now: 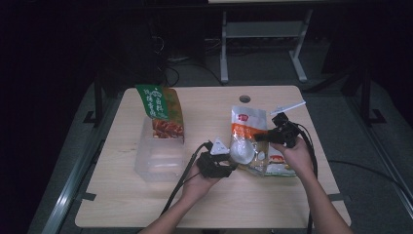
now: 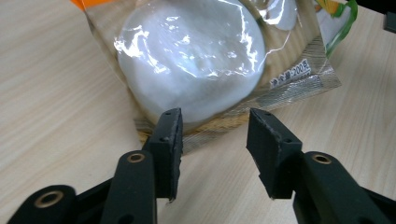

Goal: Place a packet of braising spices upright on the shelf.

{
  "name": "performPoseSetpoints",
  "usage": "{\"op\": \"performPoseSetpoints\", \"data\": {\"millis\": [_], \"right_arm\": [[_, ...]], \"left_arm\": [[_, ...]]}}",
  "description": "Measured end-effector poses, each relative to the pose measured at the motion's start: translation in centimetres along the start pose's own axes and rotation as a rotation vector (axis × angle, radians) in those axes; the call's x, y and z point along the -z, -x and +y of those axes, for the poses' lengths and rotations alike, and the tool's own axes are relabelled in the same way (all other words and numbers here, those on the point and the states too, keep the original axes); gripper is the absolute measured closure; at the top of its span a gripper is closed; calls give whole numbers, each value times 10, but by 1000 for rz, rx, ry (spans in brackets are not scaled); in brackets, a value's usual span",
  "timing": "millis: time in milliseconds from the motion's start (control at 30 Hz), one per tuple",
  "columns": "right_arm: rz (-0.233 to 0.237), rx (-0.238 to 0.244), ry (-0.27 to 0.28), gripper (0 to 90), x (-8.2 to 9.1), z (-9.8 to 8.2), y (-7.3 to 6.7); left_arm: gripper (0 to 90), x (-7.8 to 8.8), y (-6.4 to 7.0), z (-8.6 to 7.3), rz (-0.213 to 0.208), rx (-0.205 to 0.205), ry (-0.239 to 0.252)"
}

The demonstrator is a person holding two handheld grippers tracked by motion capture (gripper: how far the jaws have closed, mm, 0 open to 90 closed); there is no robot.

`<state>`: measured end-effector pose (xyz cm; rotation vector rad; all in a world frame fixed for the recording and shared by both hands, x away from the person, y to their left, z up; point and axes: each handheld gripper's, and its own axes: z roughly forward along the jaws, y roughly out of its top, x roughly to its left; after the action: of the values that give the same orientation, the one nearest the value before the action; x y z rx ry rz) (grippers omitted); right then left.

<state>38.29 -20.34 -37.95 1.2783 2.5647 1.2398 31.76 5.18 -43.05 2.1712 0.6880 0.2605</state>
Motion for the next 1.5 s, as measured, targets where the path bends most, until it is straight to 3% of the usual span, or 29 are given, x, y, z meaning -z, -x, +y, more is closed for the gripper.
{"op": "performPoseSetpoints", "data": {"millis": [133, 233, 367, 433, 633, 733, 800, 900, 1200, 1267, 1500], "right_arm": [[17, 67, 16, 897, 6, -1, -10], [36, 105, 33, 897, 9, -3, -14], [56, 155, 44, 897, 14, -9, -21], [75, 199, 54, 897, 18, -13, -23], [121, 268, 56, 897, 23, -22, -28], [141, 300, 49, 896, 24, -25, -31], [165, 310, 49, 897, 23, -27, -30], [160, 304, 49, 896, 22, -28, -30], [107, 265, -27, 857, 12, -32, -28], [96, 255, -49, 848, 8, -34, -28], [135, 198, -68, 813, -3, -37, -25]], "left_arm": [[436, 1, -2, 0, 4, 39, 19], [354, 2, -5, 0, 14, 36, 15], [273, 0, -8, 1, 11, 70, 45], [261, 0, -10, 0, 1, 83, 51], [263, -3, -16, 2, -54, 133, 74], [329, -5, -20, 3, -111, 159, 88], [419, -7, -22, 3, -157, 179, 89], [579, -8, -20, 4, -187, 188, 102], [854, -5, -12, 4, -148, 172, 94], [869, -4, -9, 3, -126, 151, 87], [884, -1, -9, -2, -110, 157, 90]]}}
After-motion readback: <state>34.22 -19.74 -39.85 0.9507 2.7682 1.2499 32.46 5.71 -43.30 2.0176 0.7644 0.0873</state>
